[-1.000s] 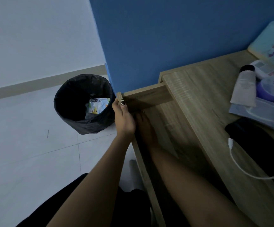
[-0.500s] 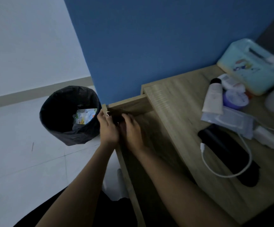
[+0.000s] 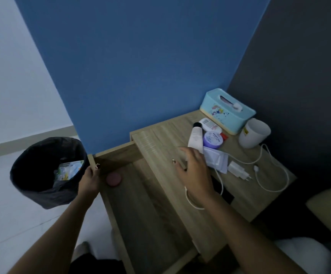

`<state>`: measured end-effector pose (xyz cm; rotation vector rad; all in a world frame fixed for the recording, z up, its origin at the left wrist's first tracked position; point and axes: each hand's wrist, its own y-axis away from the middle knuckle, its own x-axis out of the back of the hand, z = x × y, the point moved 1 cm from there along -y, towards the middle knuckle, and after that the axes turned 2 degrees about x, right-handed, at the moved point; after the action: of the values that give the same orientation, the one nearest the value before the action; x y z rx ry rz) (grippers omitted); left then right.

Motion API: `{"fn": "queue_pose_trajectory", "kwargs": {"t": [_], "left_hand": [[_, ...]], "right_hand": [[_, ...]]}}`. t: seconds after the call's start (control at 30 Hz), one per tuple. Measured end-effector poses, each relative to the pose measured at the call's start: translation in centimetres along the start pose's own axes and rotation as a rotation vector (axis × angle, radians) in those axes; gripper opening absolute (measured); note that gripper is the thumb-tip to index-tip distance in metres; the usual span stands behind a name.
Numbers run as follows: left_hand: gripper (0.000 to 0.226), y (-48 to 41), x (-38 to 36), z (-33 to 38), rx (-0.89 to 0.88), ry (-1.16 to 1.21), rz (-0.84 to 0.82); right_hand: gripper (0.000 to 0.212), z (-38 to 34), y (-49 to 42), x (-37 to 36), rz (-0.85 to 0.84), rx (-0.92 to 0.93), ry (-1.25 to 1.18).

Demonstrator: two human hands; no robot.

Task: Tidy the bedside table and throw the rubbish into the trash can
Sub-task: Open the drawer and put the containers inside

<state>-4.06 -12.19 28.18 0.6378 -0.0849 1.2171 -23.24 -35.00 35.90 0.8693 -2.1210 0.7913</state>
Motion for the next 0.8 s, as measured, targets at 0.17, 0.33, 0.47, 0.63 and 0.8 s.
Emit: {"fn": "queue_pose_trajectory", "kwargs": {"t": [0.17,0.33,0.47,0.63,0.8], "left_hand": [[0.035,0.6,0.1,0.1,0.004,-0.012,-0.019],[0.034,0.1,0.2,0.2,-0.003,-0.04,-0.048],[0.035,0.1,0.4,0.1,-0.038,-0.068,-0.054],[0.037,-0.2,0.4,-0.1,-0.048,-0.084,-0.053],[0.037,-0.1,0.4,-0.2,-0.052,-0.101,-0.062]], "right_hand": [[0.046,2.9,2.1,1.8,-0.031,-0.049,0.069],[0.055,4.5,3.8,1.8,-0.112,-0.07,0.19],[0.064,5.1,4.6,2.0,-0.105,-0.15,0.192],[0.07,5.0,4.2,2.3,-0.137,-0.198,0.193],[0.077,4.0,2.7,2.9,-0.174,-0.232,0.139]]}}
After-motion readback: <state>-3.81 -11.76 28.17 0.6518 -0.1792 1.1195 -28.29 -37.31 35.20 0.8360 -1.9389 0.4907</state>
